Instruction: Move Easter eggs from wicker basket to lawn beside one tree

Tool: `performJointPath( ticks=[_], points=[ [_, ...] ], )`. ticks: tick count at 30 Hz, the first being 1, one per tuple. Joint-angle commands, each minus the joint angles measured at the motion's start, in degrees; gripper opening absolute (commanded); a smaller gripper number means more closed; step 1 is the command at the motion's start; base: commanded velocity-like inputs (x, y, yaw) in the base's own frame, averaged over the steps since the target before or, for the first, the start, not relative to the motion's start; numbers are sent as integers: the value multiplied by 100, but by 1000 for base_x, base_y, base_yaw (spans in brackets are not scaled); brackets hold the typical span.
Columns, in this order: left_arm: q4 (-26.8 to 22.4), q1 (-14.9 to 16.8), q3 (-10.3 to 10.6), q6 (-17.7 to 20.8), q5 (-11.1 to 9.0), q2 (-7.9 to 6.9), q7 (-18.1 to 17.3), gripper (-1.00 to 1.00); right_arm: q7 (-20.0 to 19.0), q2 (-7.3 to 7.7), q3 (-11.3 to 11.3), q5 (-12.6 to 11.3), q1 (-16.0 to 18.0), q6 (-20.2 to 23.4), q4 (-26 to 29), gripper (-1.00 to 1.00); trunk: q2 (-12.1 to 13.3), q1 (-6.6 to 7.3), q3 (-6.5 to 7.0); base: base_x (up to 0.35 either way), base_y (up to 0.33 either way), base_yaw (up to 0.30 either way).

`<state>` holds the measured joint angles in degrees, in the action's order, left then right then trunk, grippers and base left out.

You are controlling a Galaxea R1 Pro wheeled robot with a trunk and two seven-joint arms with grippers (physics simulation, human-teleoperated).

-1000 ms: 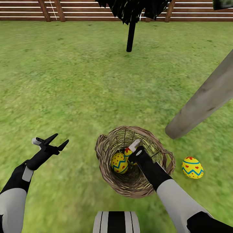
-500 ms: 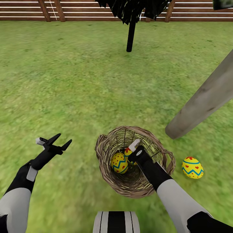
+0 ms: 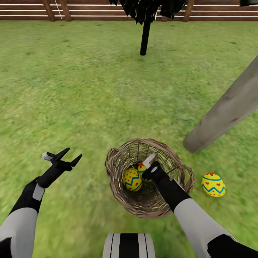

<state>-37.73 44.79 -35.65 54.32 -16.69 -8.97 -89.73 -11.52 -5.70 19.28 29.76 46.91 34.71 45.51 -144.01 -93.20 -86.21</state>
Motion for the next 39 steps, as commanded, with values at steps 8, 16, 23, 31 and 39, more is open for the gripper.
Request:
performJointPath(
  ticks=[8,16,23,31,39],
  points=[
    [2,3,-4,61,8,1,-27,100,-52,-33,-2,56,-1,20,24,100,-7,-9,-92,0,0,0],
    [6,-2,-2,61,17,67,-27,100,-1,-32,2,69,-2,21,63,100,-9,-15,-136,0,0,0],
    [8,1,-4,61,17,79,-27,100,44,-16,5,90,-4,19,174,100,-9,-15,-136,0,0,0],
    [11,1,-3,61,17,79,3,100,62,-18,5,91,-4,19,230,100,-12,-20,-181,0,0,0],
    [11,2,-4,61,17,80,17,100,311,-27,14,84,-2,-7,223,100,-19,-33,-291,0,0,0]
  ],
)
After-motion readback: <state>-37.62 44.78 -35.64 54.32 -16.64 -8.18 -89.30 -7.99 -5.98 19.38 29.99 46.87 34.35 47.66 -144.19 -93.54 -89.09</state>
